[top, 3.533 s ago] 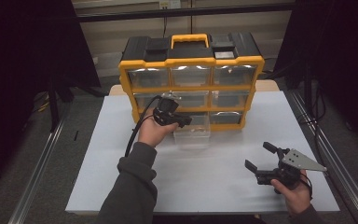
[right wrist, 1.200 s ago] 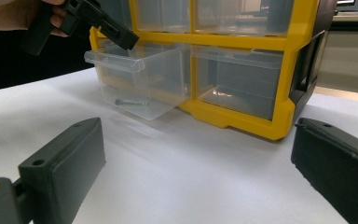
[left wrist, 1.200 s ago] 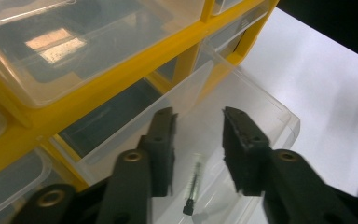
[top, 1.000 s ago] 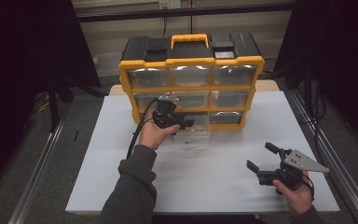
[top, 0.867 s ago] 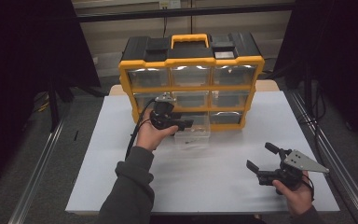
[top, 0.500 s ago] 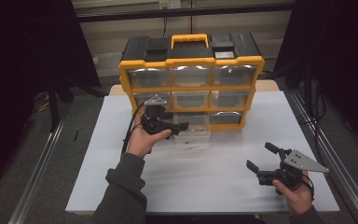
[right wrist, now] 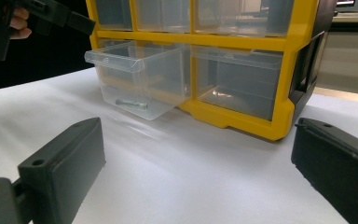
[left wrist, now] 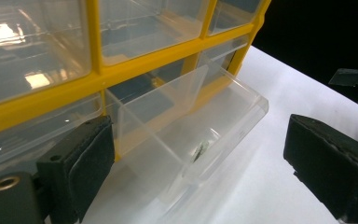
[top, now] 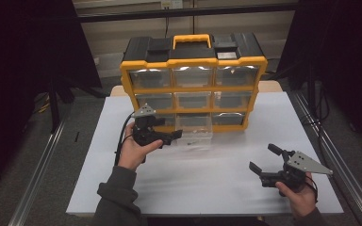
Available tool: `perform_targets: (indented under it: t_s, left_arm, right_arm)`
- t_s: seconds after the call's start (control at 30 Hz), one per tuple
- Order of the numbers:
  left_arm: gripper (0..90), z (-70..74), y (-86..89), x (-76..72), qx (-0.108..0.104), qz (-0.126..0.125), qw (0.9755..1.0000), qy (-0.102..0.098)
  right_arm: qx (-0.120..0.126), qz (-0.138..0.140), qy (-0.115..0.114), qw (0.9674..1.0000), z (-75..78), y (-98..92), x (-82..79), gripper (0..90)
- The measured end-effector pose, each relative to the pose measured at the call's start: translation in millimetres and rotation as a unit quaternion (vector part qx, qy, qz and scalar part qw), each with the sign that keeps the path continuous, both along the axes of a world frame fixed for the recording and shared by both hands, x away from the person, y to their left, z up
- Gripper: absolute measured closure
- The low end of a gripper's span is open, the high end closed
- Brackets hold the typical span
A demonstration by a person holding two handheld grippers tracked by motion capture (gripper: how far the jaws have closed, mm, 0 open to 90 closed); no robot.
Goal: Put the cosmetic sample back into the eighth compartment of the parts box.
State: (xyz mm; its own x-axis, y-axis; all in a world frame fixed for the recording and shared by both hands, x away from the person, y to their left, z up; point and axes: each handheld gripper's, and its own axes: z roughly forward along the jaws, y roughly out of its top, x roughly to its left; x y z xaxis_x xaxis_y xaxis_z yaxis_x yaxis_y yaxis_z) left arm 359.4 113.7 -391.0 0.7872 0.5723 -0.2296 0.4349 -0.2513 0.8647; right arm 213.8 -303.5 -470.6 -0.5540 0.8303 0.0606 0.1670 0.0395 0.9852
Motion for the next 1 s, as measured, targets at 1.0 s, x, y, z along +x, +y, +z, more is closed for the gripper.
perform_targets:
  t_s: [1.0]
  left_arm:
    - [5.2,-35.5,63.4,-31.7,-0.015,0.074,0.9970,-0.017]
  right_arm:
    - [-0.003,0.002,0.002,1.0000,-0.4,0.5,-0.4,1.7]
